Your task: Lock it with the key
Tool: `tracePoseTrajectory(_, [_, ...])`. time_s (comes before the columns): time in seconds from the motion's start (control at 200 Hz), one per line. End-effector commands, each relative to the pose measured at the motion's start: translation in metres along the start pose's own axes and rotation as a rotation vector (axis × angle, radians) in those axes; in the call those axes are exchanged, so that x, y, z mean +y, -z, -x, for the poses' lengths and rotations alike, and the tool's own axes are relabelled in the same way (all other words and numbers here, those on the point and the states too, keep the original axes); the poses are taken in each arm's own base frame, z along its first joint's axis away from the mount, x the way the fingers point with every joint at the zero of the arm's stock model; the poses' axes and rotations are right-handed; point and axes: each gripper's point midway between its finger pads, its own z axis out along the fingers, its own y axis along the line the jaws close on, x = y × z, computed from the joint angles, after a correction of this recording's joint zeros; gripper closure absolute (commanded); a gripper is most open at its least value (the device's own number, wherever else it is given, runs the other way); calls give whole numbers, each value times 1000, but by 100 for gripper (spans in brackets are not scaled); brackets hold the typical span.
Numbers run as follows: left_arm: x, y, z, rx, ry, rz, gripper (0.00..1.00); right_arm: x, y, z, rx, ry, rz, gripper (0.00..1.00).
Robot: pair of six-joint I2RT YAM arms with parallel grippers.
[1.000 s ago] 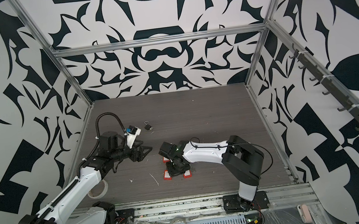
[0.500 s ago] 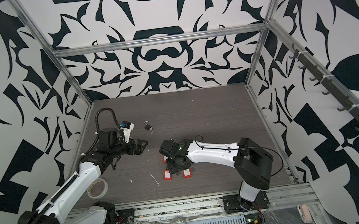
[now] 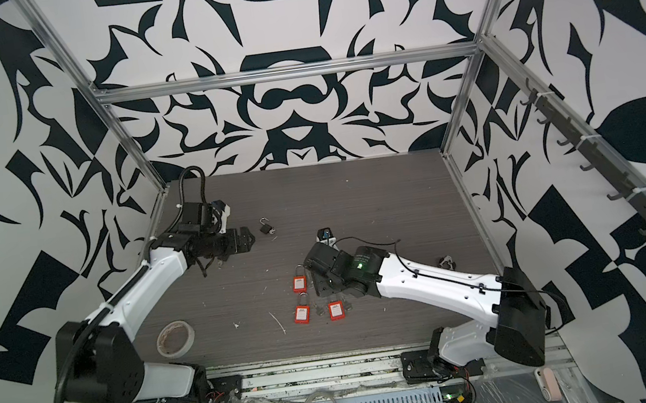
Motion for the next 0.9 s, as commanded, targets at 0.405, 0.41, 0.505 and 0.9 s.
tracePoseTrajectory(0.405, [77, -61, -10, 324, 68, 192, 10, -13, -17, 44, -131, 205, -193, 35])
tracePoseTrajectory(0.41, [77, -62, -10, 327, 68, 193, 10, -14, -17, 45, -135, 203, -199, 34])
tracePoseTrajectory(0.505, [81, -70, -13, 346, 78, 206, 10, -36, -10, 53, -206, 171, -310, 22])
tracePoseTrajectory(0.9, [80, -78, -36, 408, 125, 194, 13, -59, -7, 71, -350, 97, -354, 1])
